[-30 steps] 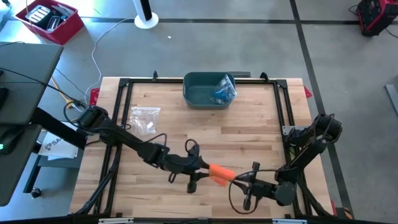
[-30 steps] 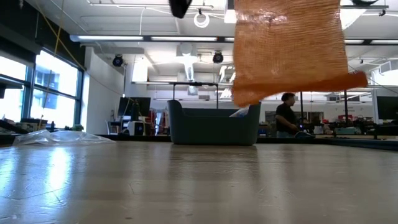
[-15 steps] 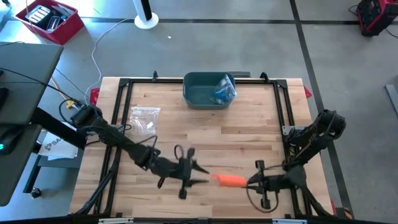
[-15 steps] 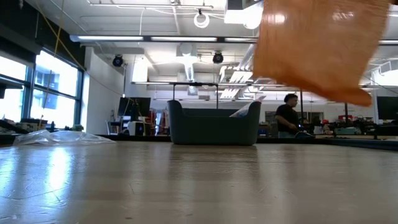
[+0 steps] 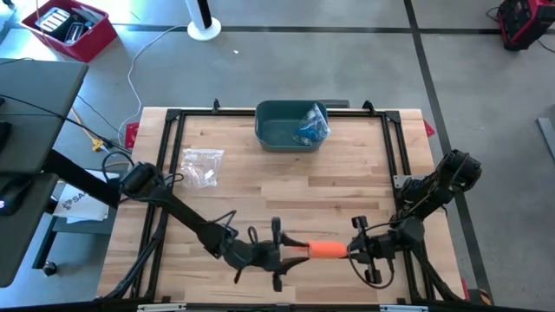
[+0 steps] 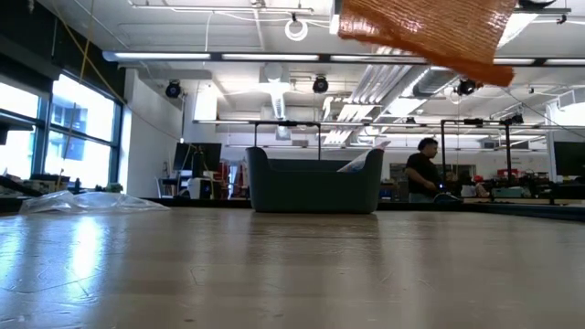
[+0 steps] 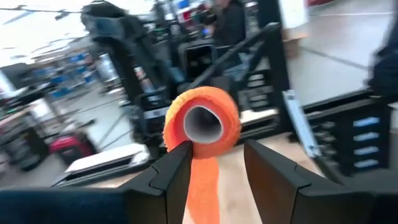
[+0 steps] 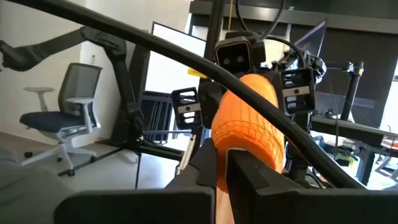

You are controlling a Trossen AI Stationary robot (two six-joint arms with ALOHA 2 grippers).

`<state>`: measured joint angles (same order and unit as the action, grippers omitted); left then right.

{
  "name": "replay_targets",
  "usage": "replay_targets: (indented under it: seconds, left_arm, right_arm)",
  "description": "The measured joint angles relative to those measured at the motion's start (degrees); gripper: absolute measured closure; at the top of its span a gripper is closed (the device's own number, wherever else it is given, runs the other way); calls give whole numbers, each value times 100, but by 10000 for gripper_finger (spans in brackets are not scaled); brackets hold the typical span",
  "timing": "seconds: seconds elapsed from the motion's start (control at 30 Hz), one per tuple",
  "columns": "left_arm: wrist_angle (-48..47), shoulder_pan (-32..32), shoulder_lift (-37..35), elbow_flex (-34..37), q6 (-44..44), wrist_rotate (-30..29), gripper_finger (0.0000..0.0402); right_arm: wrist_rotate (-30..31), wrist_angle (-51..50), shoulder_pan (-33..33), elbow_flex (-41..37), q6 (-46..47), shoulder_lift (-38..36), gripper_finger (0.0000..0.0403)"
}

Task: Roll bandage
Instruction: Roll the orange bandage

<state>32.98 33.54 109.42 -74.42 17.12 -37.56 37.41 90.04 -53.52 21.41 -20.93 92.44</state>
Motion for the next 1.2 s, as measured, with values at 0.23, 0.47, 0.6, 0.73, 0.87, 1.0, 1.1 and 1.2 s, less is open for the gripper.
replay_targets:
  seconds: [0.23, 0.47, 0.6, 0.73, 0.87, 1.0, 1.1, 1.2]
  left_arm:
    - [-356, -2, 70, -295, -291, -397, 243]
    - [-919, 136, -132, -295, -558, -561, 243]
    - [-868, 175, -170, -297, -779, -510, 243]
    - [-890, 82, -131, -297, -979, -435, 243]
    - [-935, -66, -124, -297, -1236, -260, 243]
    - [-949, -161, -124, -297, -1430, 31, 243]
    - [-949, -284, -105, -297, -1742, 429, 251]
    - [-982, -358, -61, -297, -2033, 627, 271]
  right_arm:
    - [63, 0, 0, 0, 49, 0, 398]
    - [410, -93, 2, 4, 53, 2, 398]
    - [427, -113, 2, 4, 142, 2, 398]
    - [429, -115, 28, 4, 158, 2, 398]
    - [455, -120, 28, 4, 192, 2, 398]
    - [444, -192, 28, 4, 266, 2, 398]
    - [441, -231, 28, 4, 276, 2, 398]
    - [450, -299, 20, 4, 293, 4, 398]
